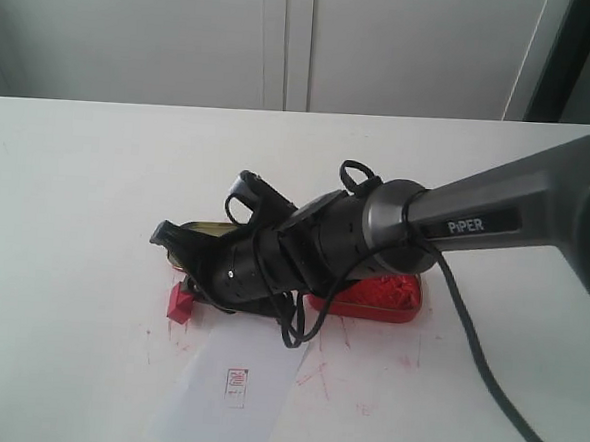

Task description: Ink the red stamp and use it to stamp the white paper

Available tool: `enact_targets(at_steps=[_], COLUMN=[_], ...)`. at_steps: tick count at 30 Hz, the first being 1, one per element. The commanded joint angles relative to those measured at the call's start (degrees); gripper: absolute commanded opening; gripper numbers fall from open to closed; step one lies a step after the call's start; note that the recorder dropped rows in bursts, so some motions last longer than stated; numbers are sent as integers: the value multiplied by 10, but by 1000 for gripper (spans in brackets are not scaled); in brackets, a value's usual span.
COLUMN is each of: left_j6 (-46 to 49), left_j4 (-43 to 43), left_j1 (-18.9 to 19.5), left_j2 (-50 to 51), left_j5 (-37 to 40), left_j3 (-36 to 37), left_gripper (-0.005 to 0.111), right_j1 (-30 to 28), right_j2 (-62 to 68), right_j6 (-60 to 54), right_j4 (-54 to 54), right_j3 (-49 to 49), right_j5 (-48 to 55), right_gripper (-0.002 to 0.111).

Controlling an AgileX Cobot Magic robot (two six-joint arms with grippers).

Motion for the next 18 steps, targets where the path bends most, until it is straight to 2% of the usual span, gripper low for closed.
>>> enact_targets(at_steps=[1,6,15,18], left_j6=[-1,-1,-1,-1], left_j4=[0,0,0,0], left_j1=[1,1,1,1], left_j2=[-3,-3,-3,-3], left_j5=[0,0,0,0], left_j3=[2,2,2,2], left_gripper=[0,0,0,0], right_j1=[2,2,2,2], right_j2=[1,4,4,2], right_j6=[25,25,29,29], right_j4=[3,3,2,2], right_j3=[5,5,5,5], right_j5=[-8,-8,-10,-14], right_gripper=[0,1,31,36])
